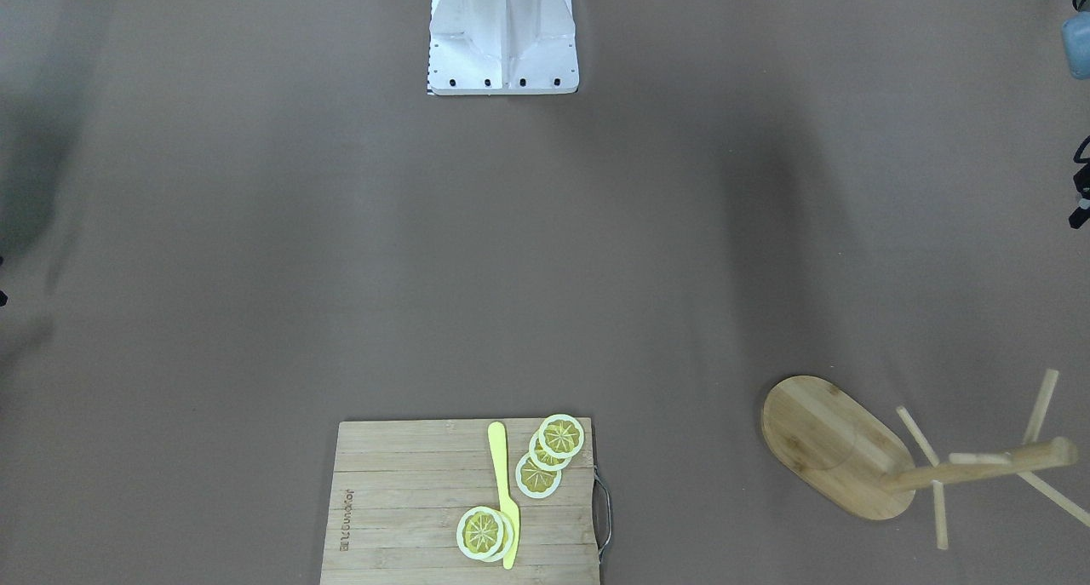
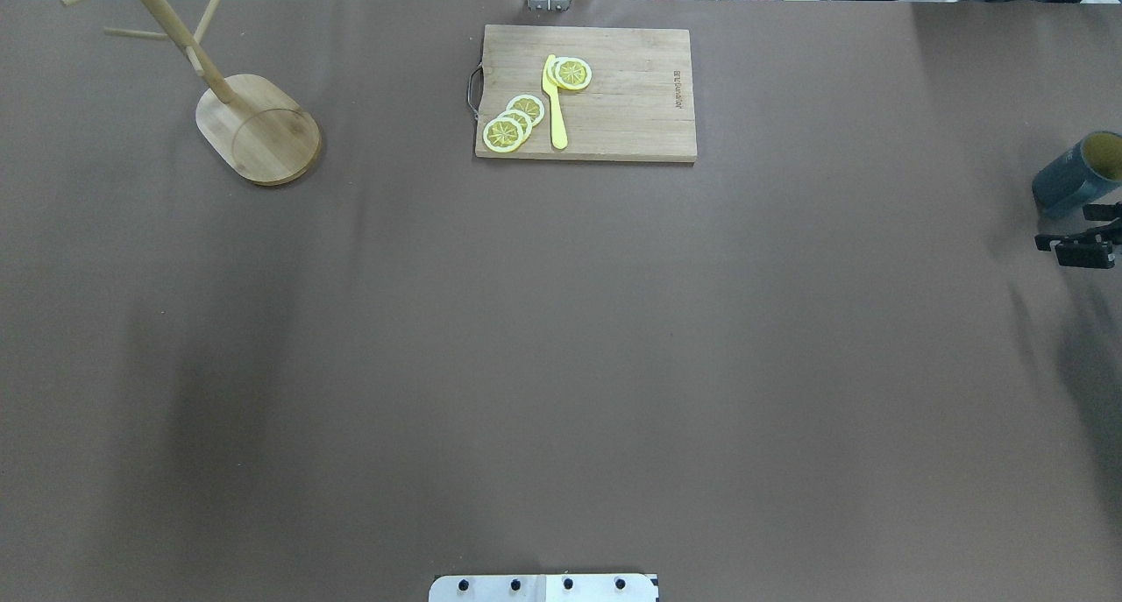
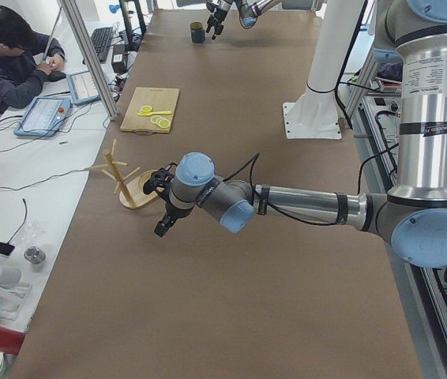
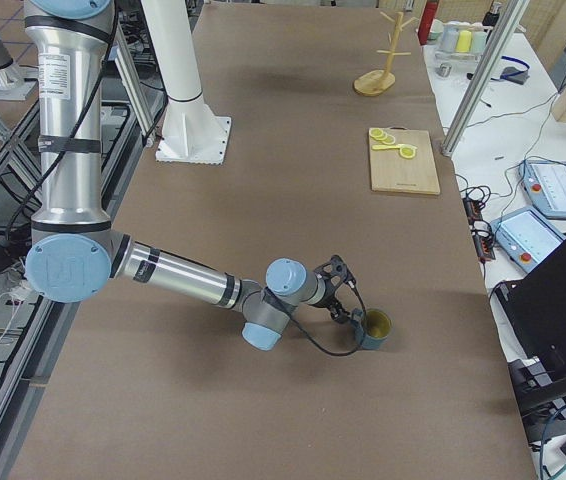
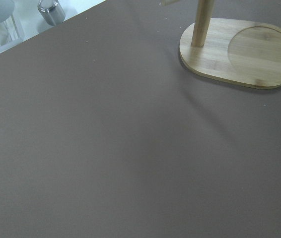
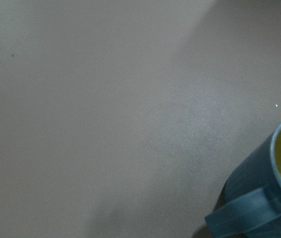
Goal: Hang cup on storage rack
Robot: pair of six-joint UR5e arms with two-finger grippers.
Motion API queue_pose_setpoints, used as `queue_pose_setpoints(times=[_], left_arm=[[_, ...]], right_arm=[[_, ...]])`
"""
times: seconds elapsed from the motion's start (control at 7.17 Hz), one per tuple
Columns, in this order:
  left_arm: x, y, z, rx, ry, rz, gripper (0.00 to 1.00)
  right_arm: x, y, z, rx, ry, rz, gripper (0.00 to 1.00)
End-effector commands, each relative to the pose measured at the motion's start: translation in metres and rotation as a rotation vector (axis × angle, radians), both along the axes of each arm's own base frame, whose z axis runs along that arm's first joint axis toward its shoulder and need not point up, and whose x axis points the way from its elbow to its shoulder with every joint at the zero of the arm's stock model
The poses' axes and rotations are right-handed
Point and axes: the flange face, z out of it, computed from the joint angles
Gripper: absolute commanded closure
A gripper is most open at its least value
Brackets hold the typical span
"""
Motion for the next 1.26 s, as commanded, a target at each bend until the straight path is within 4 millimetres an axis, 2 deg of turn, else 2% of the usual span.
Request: queue_pose_setpoints(times=[0.0,0.28,0.56,0.7,0.98,1.12], left_arm=[[0.000,0.000,0.001,-0.002,0.000,0.000,0.01],[0.000,0.000,0.001,-0.002,0.000,0.000,0.01],[0.000,0.000,0.001,-0.002,0.000,0.000,0.01],[0.000,0.000,0.001,-0.002,0.000,0.000,0.01],[0.000,0.000,0.001,-0.002,0.000,0.000,0.01],[0.000,0.000,0.002,-0.002,-0.001,0.001,0.01]], right_arm=[[0.002,0.003,0.008,-0.009,0.005,-0.002,0.06],[0.001,0.002,0.009,-0.010,0.007,-0.005,0.09],[-0.007,-0.015,0.004,0.002,0.005,-0.005,0.14],[-0.010,-0.021,0.011,-0.003,0.012,-0.009,0.14],[-0.008,-0.020,0.012,0.002,0.017,-0.015,0.15],[-0.010,-0.022,0.010,0.004,0.018,-0.016,0.21]])
